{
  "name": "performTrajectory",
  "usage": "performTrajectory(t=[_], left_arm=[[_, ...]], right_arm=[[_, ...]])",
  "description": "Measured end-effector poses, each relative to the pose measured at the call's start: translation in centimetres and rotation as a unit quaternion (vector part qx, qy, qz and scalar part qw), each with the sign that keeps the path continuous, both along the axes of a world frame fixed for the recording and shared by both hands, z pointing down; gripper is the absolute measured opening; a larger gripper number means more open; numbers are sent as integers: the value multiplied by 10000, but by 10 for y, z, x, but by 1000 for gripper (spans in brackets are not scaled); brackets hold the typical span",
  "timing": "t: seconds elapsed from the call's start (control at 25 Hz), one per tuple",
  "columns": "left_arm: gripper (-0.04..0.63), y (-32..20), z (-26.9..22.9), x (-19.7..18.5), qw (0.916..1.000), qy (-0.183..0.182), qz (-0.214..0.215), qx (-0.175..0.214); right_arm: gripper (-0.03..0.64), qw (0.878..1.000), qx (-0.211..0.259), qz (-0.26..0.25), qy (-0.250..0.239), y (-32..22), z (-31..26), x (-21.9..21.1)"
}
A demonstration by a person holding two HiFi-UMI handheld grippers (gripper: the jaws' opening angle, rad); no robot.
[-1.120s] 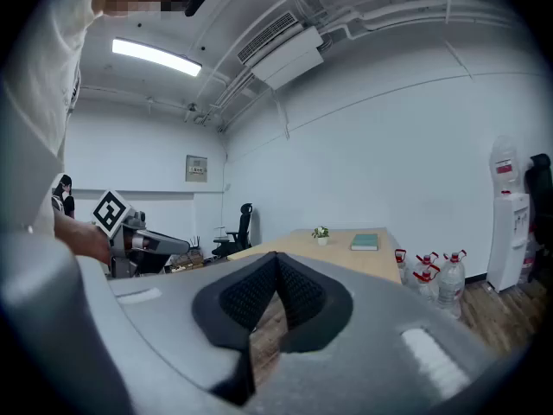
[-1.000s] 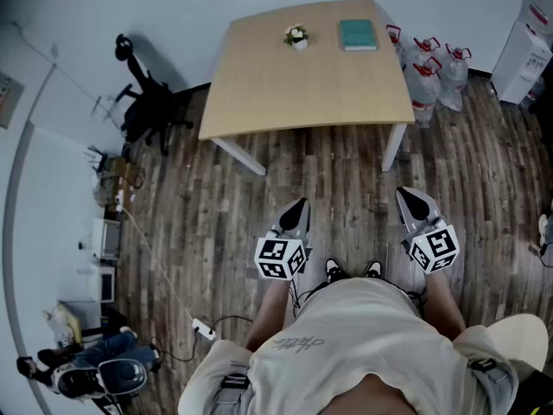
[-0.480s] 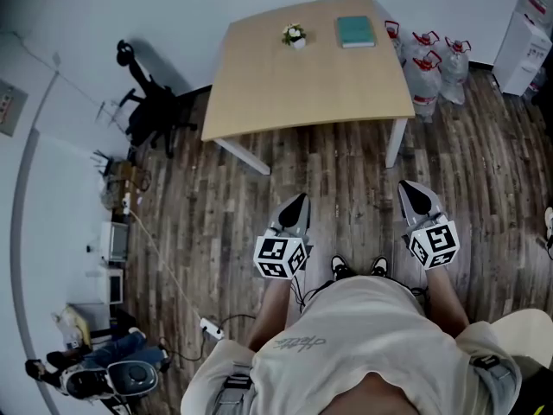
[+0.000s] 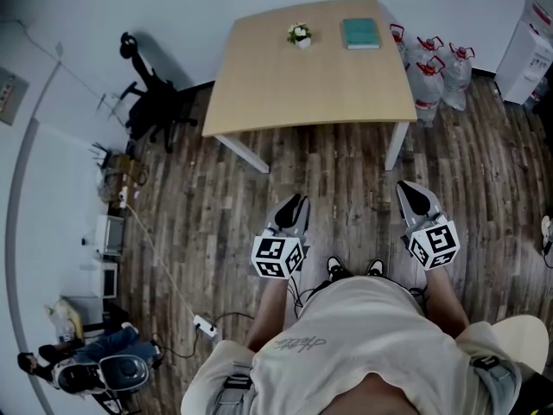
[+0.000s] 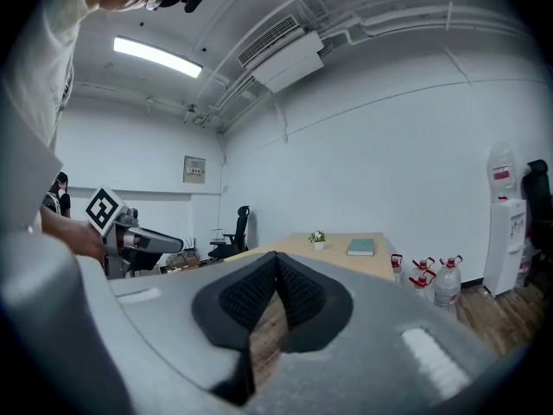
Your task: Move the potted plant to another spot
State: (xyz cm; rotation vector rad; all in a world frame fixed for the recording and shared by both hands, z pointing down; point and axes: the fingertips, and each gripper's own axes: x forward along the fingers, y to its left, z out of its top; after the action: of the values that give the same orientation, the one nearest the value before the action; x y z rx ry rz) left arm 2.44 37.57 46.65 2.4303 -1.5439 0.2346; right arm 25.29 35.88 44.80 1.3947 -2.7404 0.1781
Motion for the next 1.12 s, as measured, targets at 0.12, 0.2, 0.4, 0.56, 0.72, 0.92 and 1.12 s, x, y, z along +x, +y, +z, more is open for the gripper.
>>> performTrajectory(t=[0.12, 0.2, 0.4, 0.56, 0.72, 0.92, 1.12], left_arm=[[275, -1, 2, 1, 9996, -274, 37, 54], [327, -2, 0, 2, 9988, -464, 50, 126], [421, -6, -6, -2, 9987, -429, 18, 286], [483, -9, -10, -11, 9988, -284, -12, 394], [465, -13, -10, -24, 9990, -200, -65, 386], [449, -25, -11, -40, 9990, -163, -50, 404], [434, -34, -9, -56, 9990, -131, 46, 414]], right_arm=[[3, 9999, -77, -19, -122, -1, 1, -1], [2, 9996, -140, -10, -238, -3, 0, -1], [2, 9992, -239, 9, -313, -5, 3, -4], [2, 9993, -249, 5, -281, -5, 4, -9], [3, 9995, -217, 9, -236, -8, -2, -18], [3, 9996, -173, 77, -189, -14, -7, -28], [3, 9997, -166, 139, -133, -20, -5, -46]])
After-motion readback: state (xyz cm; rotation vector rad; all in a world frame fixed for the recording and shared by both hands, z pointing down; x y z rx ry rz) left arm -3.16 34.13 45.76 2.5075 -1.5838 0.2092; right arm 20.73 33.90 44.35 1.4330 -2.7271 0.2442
